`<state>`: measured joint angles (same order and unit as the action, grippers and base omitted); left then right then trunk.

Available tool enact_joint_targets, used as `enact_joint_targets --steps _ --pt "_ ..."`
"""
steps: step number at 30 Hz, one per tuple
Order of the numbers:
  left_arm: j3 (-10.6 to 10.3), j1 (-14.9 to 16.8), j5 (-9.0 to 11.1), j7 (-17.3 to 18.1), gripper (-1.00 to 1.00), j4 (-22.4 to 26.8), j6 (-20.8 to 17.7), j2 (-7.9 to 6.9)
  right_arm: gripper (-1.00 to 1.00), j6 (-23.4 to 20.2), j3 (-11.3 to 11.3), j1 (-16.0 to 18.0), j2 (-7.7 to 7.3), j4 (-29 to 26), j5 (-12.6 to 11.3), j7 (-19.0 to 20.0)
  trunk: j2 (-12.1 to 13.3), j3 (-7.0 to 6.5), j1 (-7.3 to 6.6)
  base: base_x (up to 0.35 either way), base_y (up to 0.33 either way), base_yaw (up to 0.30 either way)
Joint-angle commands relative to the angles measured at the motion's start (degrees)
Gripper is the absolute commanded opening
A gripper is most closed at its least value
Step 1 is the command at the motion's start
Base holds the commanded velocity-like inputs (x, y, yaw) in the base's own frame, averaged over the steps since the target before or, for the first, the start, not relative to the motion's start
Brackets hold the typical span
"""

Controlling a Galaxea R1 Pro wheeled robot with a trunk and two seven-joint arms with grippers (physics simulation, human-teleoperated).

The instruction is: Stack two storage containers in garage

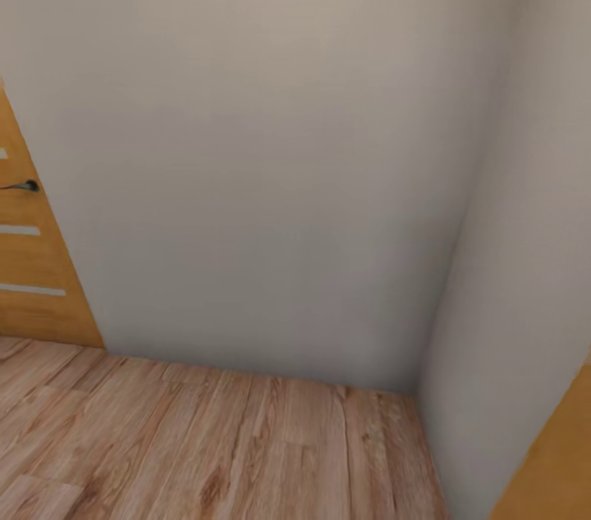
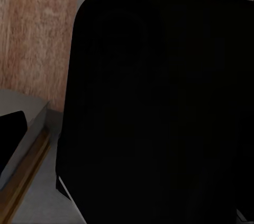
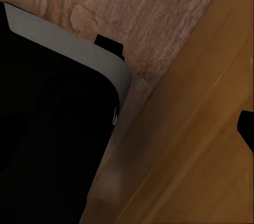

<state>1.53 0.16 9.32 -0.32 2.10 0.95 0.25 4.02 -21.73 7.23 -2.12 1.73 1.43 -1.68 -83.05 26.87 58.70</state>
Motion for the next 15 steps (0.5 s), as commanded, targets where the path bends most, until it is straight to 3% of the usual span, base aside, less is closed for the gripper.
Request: enact_joint_targets --steps 1,15 --pt "0.11 0.02 0.34 -0.03 1.00 -0.01 0.10 0.02 1.00 0.38 -0.18 0.07 0.02 0.19 0.15 -0.17 -0.02 0.05 0.03 0.321 0.000 0.237" --pt "0.13 0.02 0.34 -0.03 1.00 0.00 0.10 0.02 1.00 0.63 -0.15 0.07 0.01 0.14 0.10 -0.26 -0.02 0.05 0.03 0.321 0.049 0.265"
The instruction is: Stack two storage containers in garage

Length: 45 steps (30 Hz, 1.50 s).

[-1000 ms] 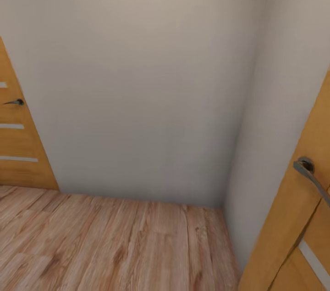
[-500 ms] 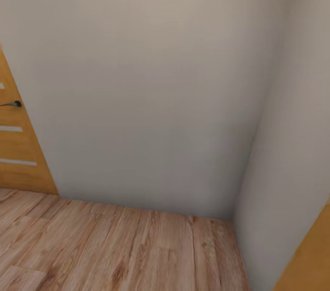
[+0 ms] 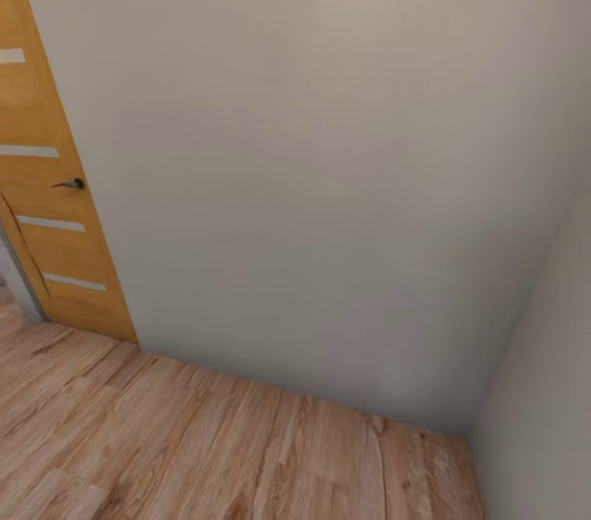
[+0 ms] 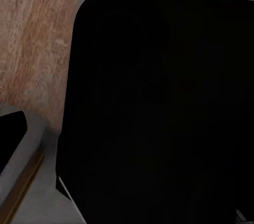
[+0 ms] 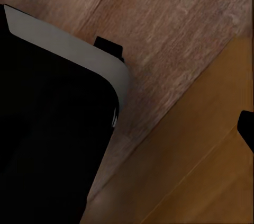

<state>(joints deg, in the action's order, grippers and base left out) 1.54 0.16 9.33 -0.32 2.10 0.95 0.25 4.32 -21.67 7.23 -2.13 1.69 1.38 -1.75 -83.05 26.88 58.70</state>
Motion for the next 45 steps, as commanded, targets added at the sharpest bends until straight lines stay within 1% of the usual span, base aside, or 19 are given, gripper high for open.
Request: enact_joint_targets --steps 1,25,41,45 --pt "0.12 0.02 0.34 -0.03 1.00 0.00 0.10 0.02 1.00 0.33 -0.21 0.07 0.02 0.19 0.14 -0.18 -0.03 0.05 0.03 0.321 0.088 0.270" --pt "0.10 0.02 0.34 -0.03 1.00 0.00 0.10 0.02 1.00 0.34 -0.21 0.07 -0.07 0.19 0.12 -0.18 -0.03 0.05 0.03 0.315 0.143 0.270" --pt "0.12 0.02 0.34 -0.03 1.00 0.00 0.11 0.02 1.00 0.41 -0.21 0.07 -0.15 0.16 0.19 -0.18 -0.03 0.05 0.03 0.021 0.003 0.270" --pt "0.13 0.02 0.34 -0.03 1.00 0.00 0.12 0.02 1.00 0.35 -0.13 0.07 -0.09 0.17 -0.18 -0.18 -0.03 0.05 0.03 0.000 0.000 0.281"
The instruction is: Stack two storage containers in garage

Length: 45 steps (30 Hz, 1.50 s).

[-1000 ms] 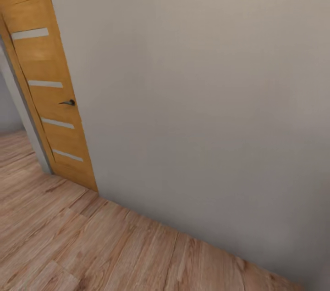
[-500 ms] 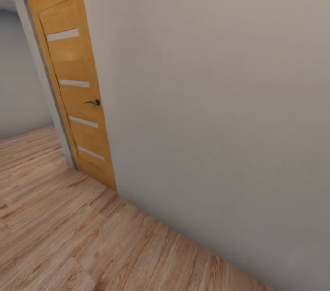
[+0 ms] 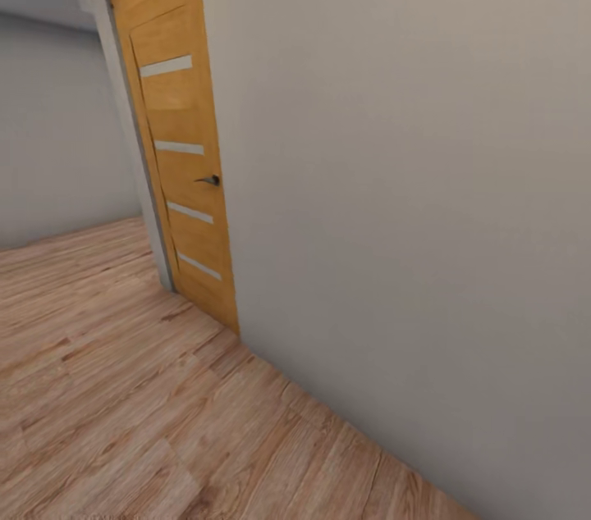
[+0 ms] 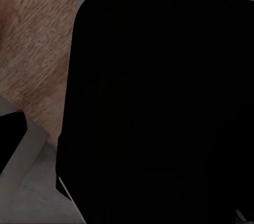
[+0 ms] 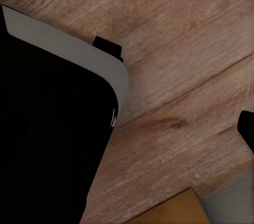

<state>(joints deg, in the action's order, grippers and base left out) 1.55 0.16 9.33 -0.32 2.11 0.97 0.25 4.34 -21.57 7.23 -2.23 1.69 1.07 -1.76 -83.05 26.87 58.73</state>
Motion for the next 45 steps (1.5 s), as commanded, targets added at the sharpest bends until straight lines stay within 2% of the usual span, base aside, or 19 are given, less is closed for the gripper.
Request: enact_joint_targets --steps 1,45 --pt "0.12 0.01 0.34 -0.03 1.00 0.00 0.10 0.02 1.00 0.29 -0.17 0.07 0.06 0.17 0.00 -0.17 -0.03 0.05 0.00 0.000 0.000 0.293" --pt "0.03 0.01 0.25 -0.03 1.00 0.11 0.17 0.03 1.00 0.26 0.13 0.07 -0.24 0.16 -0.21 -0.17 -0.03 0.05 0.00 0.000 0.000 0.297"
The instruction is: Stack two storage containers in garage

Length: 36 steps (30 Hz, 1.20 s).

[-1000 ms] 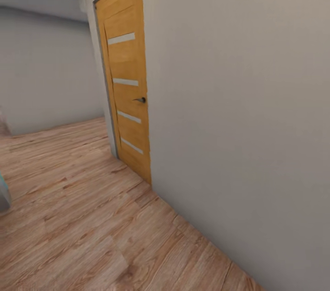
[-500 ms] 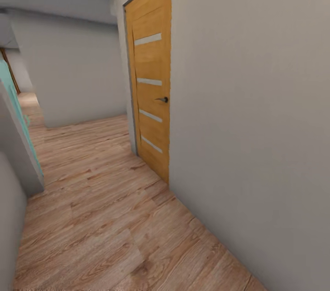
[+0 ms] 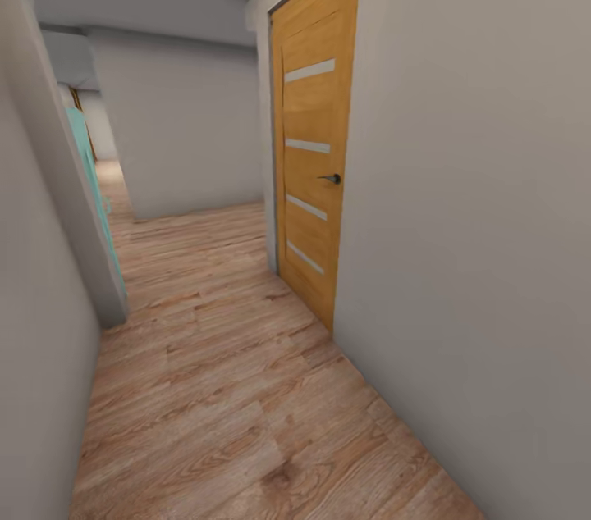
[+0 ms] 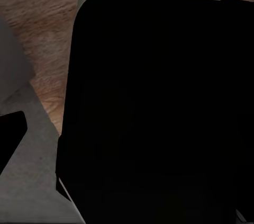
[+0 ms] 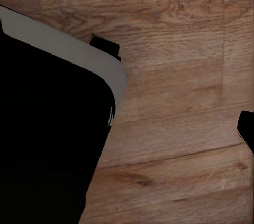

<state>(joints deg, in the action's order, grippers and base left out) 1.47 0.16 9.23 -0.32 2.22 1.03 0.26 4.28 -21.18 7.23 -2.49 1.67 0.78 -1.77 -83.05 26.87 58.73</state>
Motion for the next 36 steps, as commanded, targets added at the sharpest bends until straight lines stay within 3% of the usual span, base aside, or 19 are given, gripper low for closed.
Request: enact_joint_targets --steps 1,10,28,36 --pt "0.11 0.01 0.35 -0.03 1.00 0.01 0.11 0.01 1.00 0.32 -0.26 0.07 0.06 0.18 0.09 -0.17 -0.03 0.05 0.00 0.000 0.000 0.292" --pt "0.14 0.01 0.39 -0.03 1.00 -0.01 0.07 0.01 1.00 0.43 -0.27 0.07 0.03 0.18 0.19 -0.16 -0.03 0.05 0.00 0.066 0.000 0.234" --pt "0.12 0.01 0.44 -0.03 1.00 -0.02 -0.04 0.01 1.00 0.56 -0.68 0.07 0.33 0.17 1.11 -0.16 -0.03 0.05 0.00 0.311 0.000 0.014" --pt "0.17 0.01 0.44 -0.03 1.00 -0.02 0.00 0.08 1.00 0.56 -0.63 0.07 0.16 0.17 1.07 -0.17 -0.03 0.05 0.00 0.322 0.000 0.227"
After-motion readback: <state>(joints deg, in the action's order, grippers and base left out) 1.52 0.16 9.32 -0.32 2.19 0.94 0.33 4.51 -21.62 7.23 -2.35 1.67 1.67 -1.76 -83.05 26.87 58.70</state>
